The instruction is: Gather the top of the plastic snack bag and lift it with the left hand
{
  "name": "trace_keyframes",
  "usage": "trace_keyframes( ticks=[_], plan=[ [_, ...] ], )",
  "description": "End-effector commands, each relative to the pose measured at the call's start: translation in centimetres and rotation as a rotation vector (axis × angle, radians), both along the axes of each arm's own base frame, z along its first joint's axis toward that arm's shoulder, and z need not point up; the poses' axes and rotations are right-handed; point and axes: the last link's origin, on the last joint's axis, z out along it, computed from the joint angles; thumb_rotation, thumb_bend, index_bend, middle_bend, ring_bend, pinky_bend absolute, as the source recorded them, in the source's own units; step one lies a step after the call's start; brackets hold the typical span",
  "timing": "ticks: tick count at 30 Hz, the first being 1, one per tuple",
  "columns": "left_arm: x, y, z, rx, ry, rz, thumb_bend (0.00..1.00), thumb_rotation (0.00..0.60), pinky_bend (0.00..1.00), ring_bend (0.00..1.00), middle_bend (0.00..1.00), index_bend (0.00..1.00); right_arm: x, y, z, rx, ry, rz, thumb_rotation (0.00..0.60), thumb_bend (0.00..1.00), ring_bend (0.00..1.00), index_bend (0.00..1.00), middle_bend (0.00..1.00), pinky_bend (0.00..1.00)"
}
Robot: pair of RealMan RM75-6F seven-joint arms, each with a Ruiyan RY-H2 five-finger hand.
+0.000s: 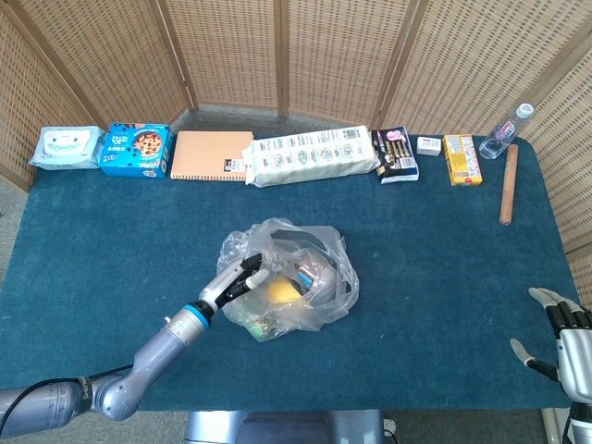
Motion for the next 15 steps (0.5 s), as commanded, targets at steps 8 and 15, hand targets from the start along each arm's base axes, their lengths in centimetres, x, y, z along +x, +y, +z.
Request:
trace_keyframes(
  ticks=[8,15],
  plan=[
    [2.1,0.3,2.6,-0.293,-0.474,0.276,0.09,0.0,0.36,0.33,0.24,0.22,0.1,0.0,-0.1,-0.001,-0.003,0.005,0.52,0.24,0.25,0.19,0.23,0.25],
    [1.0,0.7,4.4,-0.331,-0.595,0.35,0.11,0.0,0.42,0.41,0.33,0.28,0.3,0.0,-0.1,-0.002,-0.004,0.011,0.52,0.24,0.25,0.19,0.23,0.25]
  ],
)
